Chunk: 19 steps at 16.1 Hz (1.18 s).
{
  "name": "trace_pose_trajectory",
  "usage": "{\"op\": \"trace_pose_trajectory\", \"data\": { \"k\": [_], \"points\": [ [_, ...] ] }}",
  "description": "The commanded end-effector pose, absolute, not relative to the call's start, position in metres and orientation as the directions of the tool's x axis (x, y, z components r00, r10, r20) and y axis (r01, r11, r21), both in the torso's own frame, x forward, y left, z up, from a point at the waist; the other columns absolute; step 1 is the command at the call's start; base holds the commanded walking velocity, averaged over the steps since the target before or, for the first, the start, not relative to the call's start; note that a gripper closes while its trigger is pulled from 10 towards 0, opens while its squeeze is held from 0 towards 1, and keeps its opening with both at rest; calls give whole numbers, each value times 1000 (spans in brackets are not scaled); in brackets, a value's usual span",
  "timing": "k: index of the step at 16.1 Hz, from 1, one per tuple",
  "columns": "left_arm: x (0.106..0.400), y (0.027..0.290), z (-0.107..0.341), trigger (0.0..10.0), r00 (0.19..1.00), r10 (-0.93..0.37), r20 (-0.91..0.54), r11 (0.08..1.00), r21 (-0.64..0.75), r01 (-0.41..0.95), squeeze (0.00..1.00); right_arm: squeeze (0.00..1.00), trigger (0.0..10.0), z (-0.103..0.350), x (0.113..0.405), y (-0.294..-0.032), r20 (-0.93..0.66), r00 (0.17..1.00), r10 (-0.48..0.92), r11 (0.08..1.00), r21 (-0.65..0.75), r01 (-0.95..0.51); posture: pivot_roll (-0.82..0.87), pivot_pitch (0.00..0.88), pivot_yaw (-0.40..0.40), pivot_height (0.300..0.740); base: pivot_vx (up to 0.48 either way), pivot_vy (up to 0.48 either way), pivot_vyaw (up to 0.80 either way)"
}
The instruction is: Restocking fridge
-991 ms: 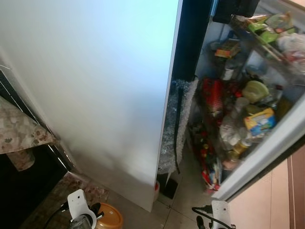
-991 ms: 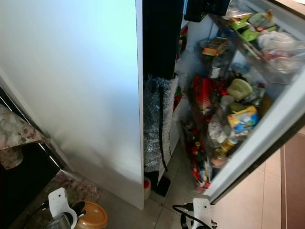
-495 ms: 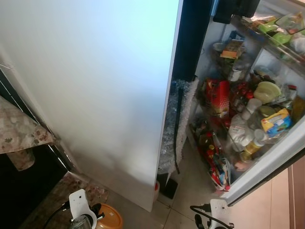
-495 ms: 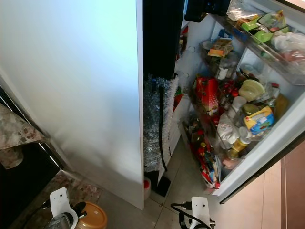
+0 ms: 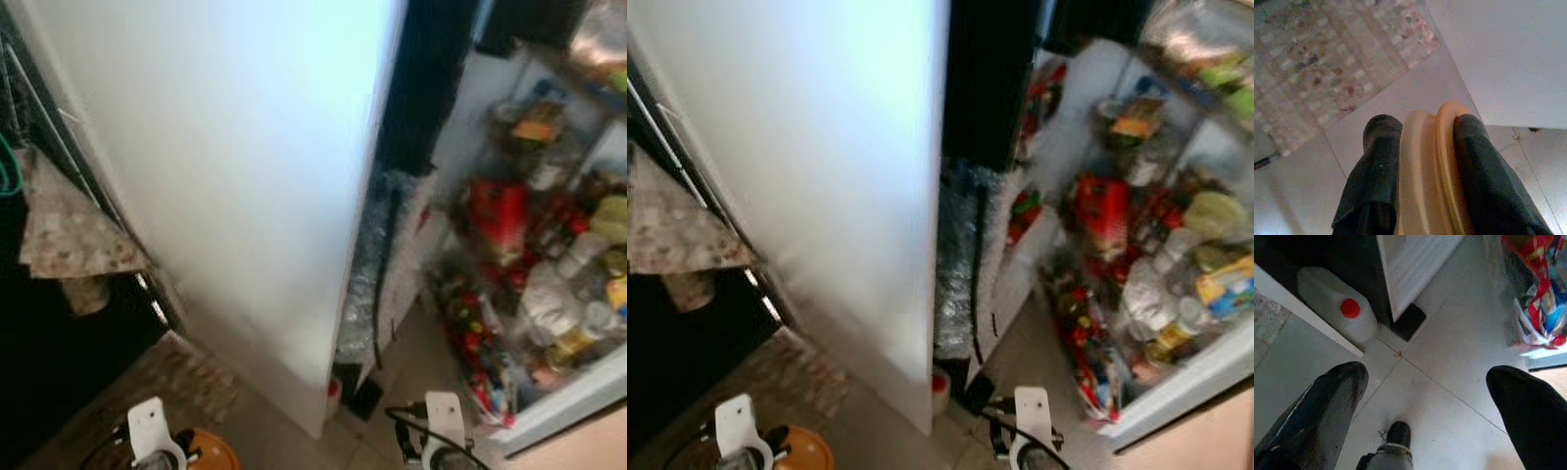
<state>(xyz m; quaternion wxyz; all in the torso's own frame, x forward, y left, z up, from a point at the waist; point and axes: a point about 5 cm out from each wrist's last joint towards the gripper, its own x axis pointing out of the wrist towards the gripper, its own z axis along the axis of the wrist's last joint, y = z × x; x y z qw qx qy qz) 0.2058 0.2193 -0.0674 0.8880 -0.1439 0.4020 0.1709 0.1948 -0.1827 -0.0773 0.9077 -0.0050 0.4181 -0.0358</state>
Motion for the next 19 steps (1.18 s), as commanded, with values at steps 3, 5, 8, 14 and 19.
{"op": "trace_pose_trajectory", "data": {
  "k": [3, 5, 8, 14, 19],
  "points": [
    [209, 213, -67, 10000, 622, 166, -765, 907, -128, -401, 0, 0, 10000, -79, 189, -191, -763, 638, -98, 995, -61, 79, 36, 0, 2, 740, 0, -325, 446],
    [209, 212, -67, 10000, 620, 166, -767, 908, -126, -400, 0, 0, 10000, -79, 189, -194, -765, 635, -112, 992, -48, 117, 35, 0, 3, 740, 0, -326, 200],
    [208, 213, -68, 10000, 619, 167, -768, 908, -124, -399, 0, 0, 10000, -75, 196, -193, -744, 660, -102, 994, -43, 105, 33, 0, 4, 740, 0, -326, 0],
    [209, 211, -68, 10000, 619, 167, -768, 904, -132, -407, 0, 0, 10000, -52, 233, -186, -630, 774, -57, 998, -18, 59, 25, 0, 7, 740, 0, -163, 0],
    [208, 211, -68, 10000, 616, 166, -770, 904, -131, -407, 0, 0, 10000, -16, 272, -190, -437, 897, -65, 998, -13, 66, 21, 0, 6, 740, 0, 0, 0]
  ]
}}
